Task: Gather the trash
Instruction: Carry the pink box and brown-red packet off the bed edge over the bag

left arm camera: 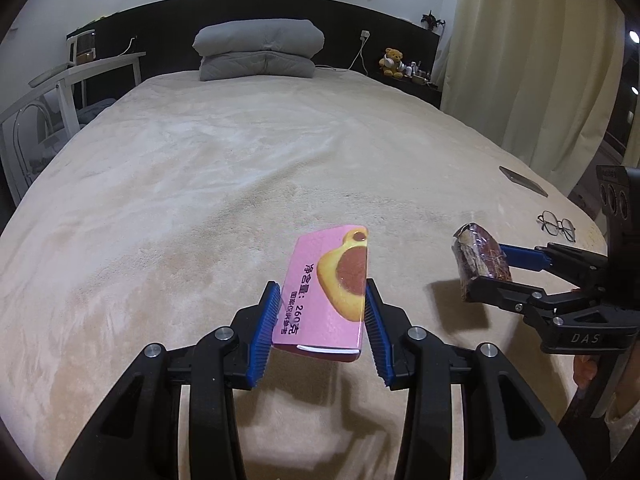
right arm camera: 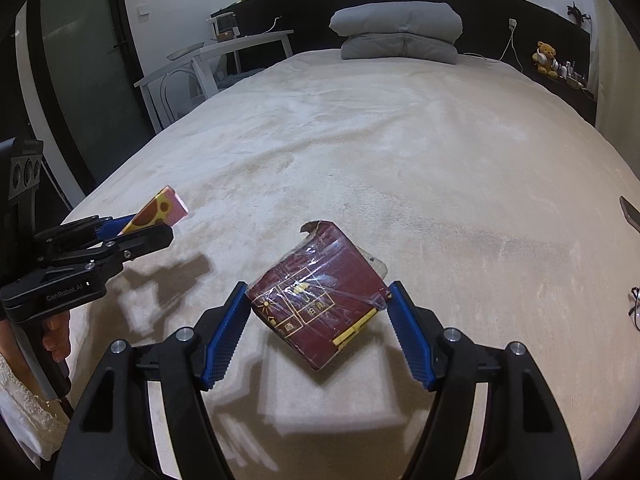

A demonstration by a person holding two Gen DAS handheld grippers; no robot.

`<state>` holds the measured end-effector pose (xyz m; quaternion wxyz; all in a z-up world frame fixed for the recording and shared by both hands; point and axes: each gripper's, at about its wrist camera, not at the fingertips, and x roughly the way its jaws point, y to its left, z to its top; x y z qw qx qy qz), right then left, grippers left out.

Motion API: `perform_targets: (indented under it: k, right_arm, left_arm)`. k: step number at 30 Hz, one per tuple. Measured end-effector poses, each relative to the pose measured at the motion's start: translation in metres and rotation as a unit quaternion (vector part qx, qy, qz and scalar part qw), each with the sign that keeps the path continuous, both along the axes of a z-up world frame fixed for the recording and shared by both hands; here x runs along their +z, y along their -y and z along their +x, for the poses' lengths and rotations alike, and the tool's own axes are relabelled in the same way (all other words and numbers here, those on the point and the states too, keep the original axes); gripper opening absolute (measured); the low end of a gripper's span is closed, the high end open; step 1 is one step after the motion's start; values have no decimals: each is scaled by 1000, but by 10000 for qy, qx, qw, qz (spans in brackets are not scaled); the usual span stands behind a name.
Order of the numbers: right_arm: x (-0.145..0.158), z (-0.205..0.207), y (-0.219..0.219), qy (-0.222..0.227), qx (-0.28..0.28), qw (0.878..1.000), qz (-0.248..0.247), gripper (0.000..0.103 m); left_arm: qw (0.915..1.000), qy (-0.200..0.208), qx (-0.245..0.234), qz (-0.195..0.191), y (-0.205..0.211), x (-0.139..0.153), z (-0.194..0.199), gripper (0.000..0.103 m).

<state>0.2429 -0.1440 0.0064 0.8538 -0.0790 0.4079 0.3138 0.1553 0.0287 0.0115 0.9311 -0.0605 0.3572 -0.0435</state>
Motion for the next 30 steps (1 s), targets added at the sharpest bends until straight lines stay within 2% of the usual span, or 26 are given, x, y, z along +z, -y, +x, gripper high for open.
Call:
perform_targets:
  k: [6,15,23,30]
  right_arm:
    - [4,-25,10,54,-12,9998,209,69]
    - [5,-61,19,79,-17,9995,314,69]
    - [3,-96,35,68,-46,9993,368,69]
    - [6,-131,49,270,-18,9990,349,69]
  left_arm:
    - [9997,196,-109,-19,16,7,-28,42]
    - [9995,182,-254,19,40,0,-66,42]
    - [9994,271,-227,58,49,-1,-110,42]
    - [9995,286,-152,2,53,-6,-149,41]
